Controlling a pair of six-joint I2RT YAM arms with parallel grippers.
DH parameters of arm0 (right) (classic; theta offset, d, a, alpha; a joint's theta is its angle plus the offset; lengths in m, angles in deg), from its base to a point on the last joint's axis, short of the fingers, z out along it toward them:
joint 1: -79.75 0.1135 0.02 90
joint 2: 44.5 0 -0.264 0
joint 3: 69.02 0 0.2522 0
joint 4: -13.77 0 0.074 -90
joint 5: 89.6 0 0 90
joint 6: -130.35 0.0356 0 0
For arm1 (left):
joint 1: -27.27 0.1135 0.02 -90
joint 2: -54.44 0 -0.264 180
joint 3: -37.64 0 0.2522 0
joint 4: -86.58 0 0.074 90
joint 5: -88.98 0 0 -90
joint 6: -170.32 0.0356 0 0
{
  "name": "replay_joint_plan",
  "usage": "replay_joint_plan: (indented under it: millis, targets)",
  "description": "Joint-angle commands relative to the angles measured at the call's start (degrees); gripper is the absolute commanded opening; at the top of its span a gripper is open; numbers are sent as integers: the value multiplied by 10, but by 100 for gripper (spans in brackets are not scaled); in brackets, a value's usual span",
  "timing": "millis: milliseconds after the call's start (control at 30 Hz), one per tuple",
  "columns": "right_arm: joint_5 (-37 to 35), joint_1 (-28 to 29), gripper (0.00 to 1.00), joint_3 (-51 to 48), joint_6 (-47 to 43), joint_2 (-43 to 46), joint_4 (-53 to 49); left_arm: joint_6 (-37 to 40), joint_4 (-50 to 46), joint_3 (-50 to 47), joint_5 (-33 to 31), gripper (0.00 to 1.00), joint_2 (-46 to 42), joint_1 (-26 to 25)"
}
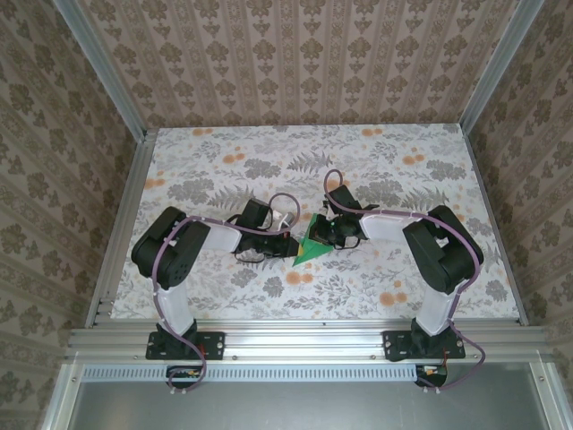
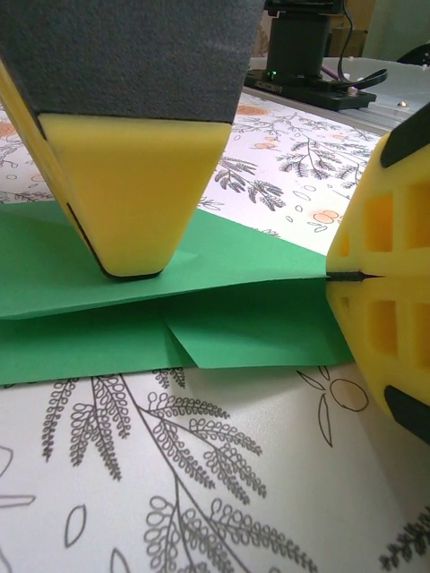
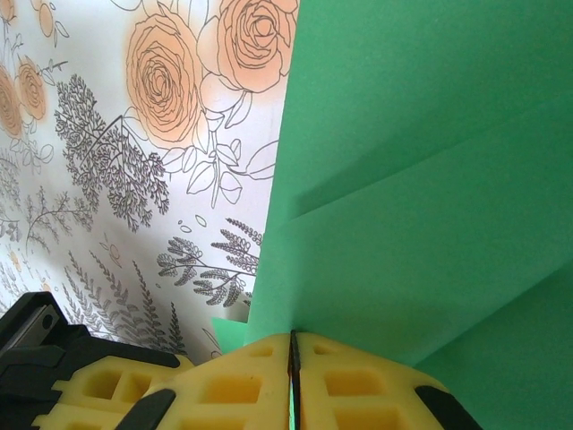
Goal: Fold a paper plane with a square sheet of paper (pick it up from the middle)
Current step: Fourth fold the wing at the center of the table.
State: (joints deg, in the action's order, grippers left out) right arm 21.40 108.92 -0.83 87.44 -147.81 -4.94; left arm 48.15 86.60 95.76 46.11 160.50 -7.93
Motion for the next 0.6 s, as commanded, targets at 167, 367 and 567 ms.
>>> replay_joint_plan:
  millis: [167, 367, 567]
  targets:
    - [1, -3, 14, 22, -6, -24, -17, -39, -5, -8, -25, 0, 31, 3]
    - [-13, -5, 14, 30, -8, -41, -39, -56, -47, 3, -42, 0, 54, 6]
    - [-24, -7, 14, 39, -13, -51, -73, -55, -79, 9, -45, 0, 66, 5]
